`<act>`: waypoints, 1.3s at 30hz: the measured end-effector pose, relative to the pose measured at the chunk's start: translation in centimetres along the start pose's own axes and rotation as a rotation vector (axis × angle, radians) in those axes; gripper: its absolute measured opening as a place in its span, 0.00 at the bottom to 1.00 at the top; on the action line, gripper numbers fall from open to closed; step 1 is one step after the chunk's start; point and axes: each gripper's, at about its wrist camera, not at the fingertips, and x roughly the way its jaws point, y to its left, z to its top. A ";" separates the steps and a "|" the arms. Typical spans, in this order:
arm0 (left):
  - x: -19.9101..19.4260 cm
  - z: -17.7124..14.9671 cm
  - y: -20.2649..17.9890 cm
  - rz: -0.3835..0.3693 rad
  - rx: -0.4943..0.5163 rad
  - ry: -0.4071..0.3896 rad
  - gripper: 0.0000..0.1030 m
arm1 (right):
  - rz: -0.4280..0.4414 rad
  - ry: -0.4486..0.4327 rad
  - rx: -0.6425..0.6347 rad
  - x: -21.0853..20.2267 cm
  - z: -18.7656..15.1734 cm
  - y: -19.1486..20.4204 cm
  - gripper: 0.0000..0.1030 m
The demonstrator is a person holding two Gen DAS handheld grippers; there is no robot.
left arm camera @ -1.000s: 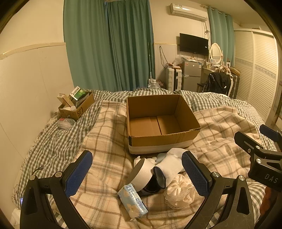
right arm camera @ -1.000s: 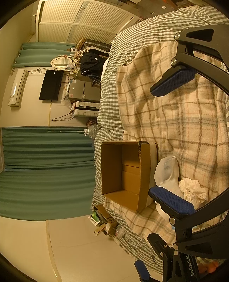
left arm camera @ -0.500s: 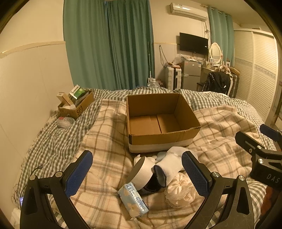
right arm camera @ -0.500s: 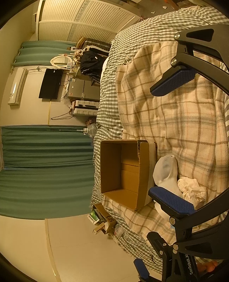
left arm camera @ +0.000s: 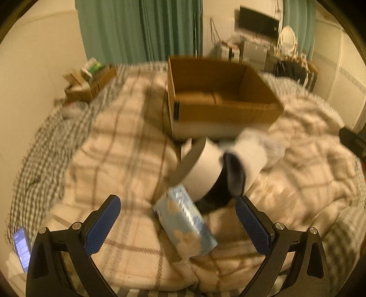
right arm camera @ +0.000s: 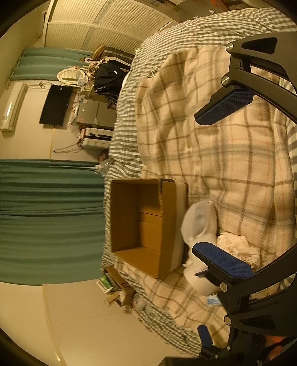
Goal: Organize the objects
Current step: 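Grasp the blue-white tissue packet with the left tool while the right tool grasps the white lace cloth, then carry the packet and lace cloth into the cardboard box and open both tools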
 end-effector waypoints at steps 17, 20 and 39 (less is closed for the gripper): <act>0.4 -0.6 2.7 -0.109 0.008 0.037 0.19 | 0.175 0.190 -0.171 4.5 -3.5 7.2 0.76; 0.1 -0.4 3.6 -0.115 -0.017 0.021 0.19 | 0.207 0.243 -0.213 5.4 -4.5 9.0 0.62; -3.0 2.6 1.9 -0.135 0.039 -0.062 0.19 | 0.273 0.173 -0.206 1.7 -1.5 8.5 0.10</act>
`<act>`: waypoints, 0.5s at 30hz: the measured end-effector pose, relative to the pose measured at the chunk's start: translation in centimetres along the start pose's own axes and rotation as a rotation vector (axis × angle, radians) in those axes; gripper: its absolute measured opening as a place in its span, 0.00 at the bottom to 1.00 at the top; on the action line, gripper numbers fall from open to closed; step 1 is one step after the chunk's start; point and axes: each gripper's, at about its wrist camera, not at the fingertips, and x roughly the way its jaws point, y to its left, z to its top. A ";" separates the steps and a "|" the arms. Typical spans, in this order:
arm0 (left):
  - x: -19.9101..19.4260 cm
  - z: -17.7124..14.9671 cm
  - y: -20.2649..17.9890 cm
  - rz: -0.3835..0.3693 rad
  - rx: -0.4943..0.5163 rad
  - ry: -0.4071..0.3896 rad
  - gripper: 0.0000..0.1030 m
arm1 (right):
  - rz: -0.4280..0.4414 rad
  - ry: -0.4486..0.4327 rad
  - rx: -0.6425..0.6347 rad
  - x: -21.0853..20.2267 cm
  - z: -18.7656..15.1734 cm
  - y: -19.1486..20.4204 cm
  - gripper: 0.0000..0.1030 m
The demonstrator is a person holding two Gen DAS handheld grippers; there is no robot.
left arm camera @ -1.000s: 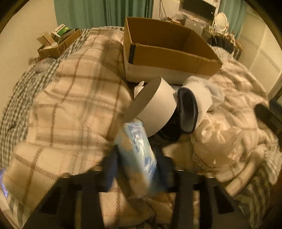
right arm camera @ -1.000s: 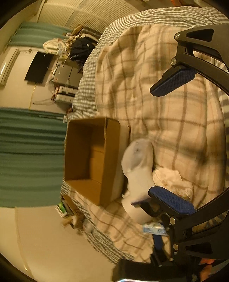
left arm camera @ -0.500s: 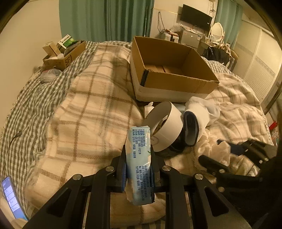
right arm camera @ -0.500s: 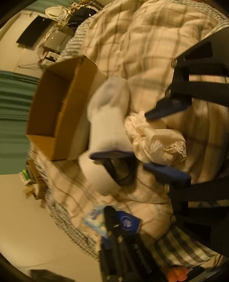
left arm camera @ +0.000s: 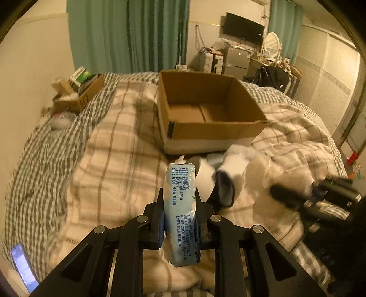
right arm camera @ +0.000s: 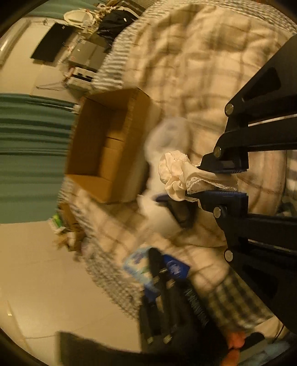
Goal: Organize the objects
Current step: 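Carry the packet and lace cloth into the cardboard box and open both tools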
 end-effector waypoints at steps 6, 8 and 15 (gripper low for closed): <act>0.3 5.2 -1.6 -0.052 0.044 -0.057 0.19 | -0.060 -0.127 0.025 -2.7 5.4 -2.7 0.10; 0.8 7.6 -2.0 -0.058 0.057 -0.073 0.19 | -0.077 -0.162 0.032 -3.4 7.4 -3.6 0.10; 4.0 14.6 -2.4 -0.114 0.061 -0.059 0.19 | -0.103 -0.224 0.053 -1.4 14.0 -7.1 0.10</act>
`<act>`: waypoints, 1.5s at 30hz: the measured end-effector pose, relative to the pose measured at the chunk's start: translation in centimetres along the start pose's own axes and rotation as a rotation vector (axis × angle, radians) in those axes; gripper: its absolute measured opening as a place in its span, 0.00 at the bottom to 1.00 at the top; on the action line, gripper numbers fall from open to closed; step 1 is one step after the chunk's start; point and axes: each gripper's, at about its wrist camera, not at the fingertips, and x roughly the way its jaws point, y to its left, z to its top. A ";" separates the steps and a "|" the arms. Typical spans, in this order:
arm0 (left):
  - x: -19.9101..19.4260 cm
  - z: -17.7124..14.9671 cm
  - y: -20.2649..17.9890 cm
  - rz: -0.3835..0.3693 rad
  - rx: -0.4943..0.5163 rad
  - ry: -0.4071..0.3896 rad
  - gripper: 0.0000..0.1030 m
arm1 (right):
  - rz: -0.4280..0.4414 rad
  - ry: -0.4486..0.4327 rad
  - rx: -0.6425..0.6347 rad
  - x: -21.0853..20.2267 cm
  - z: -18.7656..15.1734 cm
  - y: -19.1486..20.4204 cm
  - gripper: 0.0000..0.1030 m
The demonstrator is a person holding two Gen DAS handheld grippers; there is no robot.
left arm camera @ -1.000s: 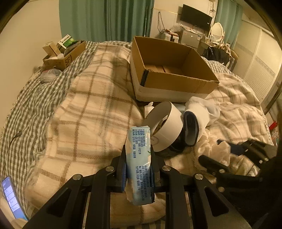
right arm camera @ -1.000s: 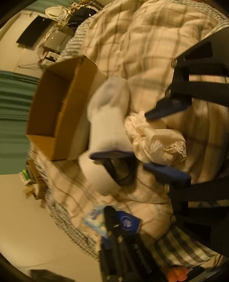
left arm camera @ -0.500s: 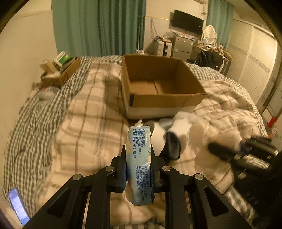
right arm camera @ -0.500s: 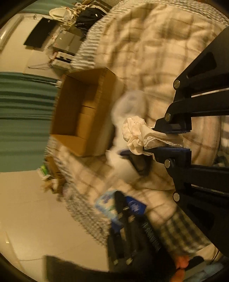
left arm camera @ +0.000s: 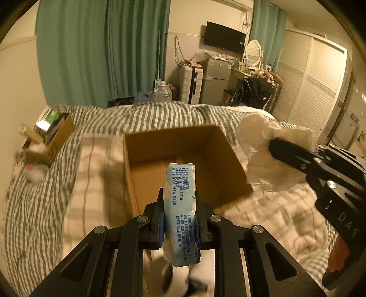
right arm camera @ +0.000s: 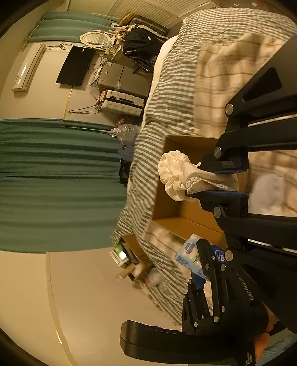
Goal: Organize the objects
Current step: 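Carry the packet and lace cloth into the cardboard box and open both tools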
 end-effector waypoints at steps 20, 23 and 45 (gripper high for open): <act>13.3 0.0 1.3 0.023 0.025 0.094 0.19 | 0.022 0.106 0.094 16.7 -2.1 -6.0 0.08; 12.9 0.1 1.1 0.015 0.043 0.084 0.22 | 0.027 0.084 0.102 16.1 -1.9 -6.2 0.09; -4.1 -5.2 2.0 0.119 0.080 -0.028 0.96 | -0.086 -0.057 0.187 -3.0 -2.0 -4.0 0.95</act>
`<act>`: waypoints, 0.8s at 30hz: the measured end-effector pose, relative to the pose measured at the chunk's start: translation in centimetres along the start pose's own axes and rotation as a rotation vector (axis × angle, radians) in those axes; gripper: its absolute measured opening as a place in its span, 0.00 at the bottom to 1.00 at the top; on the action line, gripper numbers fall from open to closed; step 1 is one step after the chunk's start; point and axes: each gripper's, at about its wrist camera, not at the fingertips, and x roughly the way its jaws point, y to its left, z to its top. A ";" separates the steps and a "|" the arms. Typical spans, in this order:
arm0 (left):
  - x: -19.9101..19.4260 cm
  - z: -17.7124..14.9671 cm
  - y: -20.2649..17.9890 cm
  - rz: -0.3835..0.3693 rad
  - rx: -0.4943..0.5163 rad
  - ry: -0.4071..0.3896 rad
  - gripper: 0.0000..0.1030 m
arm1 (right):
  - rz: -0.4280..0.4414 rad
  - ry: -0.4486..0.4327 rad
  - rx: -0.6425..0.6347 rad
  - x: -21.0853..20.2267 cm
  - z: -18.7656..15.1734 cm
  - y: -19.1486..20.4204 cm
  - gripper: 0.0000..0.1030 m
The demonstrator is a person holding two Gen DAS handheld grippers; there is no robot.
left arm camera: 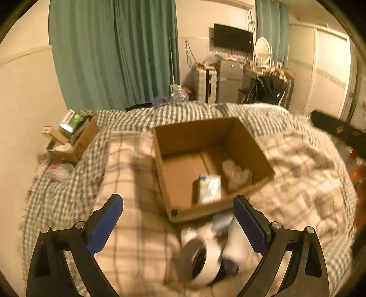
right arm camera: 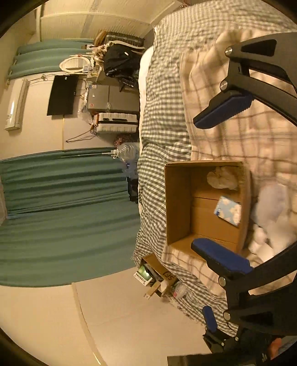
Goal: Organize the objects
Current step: 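Carry the packet and lace cloth into the cardboard box and open both tools, then grasp the tape roll with the left tool while the right tool grasps the white sock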
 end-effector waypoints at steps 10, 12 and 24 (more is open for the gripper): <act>-0.9 -6.8 0.5 -0.003 -0.053 0.014 0.96 | -0.015 0.155 -0.001 -3.3 -7.7 1.4 1.00; 0.1 -8.5 -0.1 -0.017 -0.039 0.036 0.96 | -0.023 0.203 -0.005 -2.2 -9.3 1.4 1.00; 4.4 -11.6 -1.4 -0.040 0.012 0.134 0.81 | -0.065 0.300 -0.050 2.4 -12.9 1.7 1.00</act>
